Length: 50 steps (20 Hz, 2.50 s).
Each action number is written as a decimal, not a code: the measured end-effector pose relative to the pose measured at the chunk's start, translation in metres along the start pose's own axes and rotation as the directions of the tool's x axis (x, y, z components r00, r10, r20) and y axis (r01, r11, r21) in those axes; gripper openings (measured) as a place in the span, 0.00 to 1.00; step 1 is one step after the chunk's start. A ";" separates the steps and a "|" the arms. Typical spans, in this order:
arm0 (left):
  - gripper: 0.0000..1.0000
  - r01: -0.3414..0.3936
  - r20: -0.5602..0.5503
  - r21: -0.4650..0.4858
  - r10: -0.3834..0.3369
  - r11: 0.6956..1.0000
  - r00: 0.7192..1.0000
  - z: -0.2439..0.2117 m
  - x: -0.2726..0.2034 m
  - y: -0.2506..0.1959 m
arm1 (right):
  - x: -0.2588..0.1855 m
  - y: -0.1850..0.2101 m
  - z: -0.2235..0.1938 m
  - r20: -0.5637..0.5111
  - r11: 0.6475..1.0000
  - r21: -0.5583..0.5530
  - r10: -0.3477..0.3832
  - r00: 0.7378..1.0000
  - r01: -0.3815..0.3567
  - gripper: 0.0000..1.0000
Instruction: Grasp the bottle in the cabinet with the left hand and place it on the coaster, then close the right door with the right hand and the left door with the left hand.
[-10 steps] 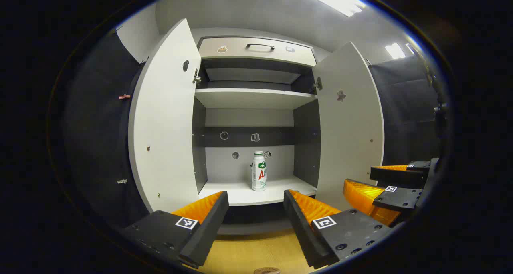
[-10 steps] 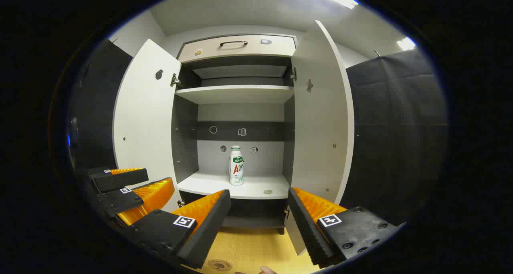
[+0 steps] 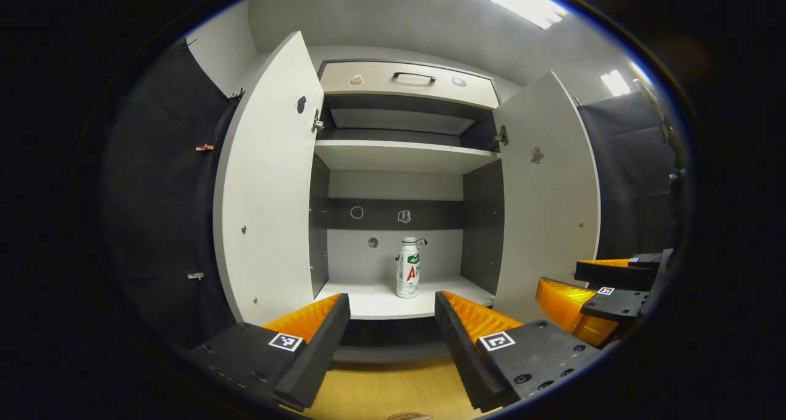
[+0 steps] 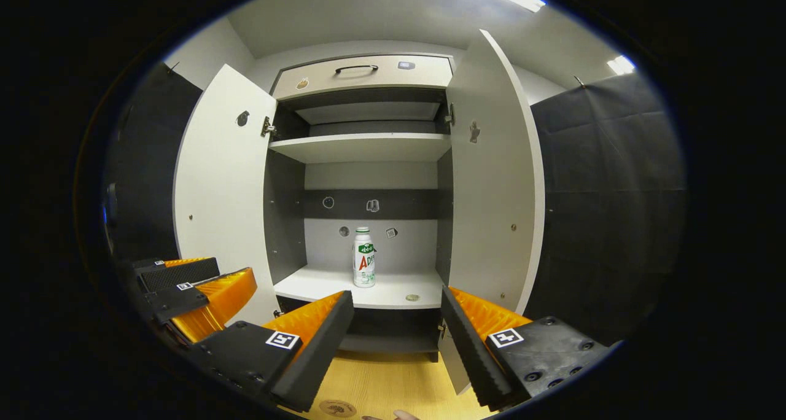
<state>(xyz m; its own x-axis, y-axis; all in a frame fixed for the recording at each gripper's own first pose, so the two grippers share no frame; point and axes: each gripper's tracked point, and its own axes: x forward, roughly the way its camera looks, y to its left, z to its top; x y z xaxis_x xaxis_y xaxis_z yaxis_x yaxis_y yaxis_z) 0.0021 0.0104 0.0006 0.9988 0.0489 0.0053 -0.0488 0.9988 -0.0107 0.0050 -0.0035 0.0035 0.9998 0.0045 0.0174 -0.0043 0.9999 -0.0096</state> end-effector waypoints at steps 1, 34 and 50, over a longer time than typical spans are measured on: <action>0.88 -0.001 -0.001 -0.001 0.001 1.000 1.000 -0.001 0.000 0.001 | 0.001 0.000 0.001 0.005 1.000 0.001 -0.001 1.000 0.001 0.95; 0.89 0.225 0.012 -0.014 -0.225 0.974 0.974 0.006 0.071 0.005 | 0.021 0.010 0.024 0.073 0.983 -0.103 -0.144 0.987 0.151 0.95; 0.89 0.208 -0.053 -0.017 -0.209 0.978 0.976 -0.038 0.277 -0.029 | 0.142 -0.007 -0.006 0.028 0.990 -0.141 0.005 1.000 -0.001 0.96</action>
<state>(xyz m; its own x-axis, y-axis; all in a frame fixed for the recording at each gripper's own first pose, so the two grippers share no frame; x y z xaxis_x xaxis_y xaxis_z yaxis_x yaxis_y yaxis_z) 0.2801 -0.0058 -0.0352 0.9858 -0.1616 -0.0458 0.1605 0.9867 -0.0267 0.1467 -0.0104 0.0005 0.9989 0.0098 0.0457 -0.0028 0.9886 -0.1508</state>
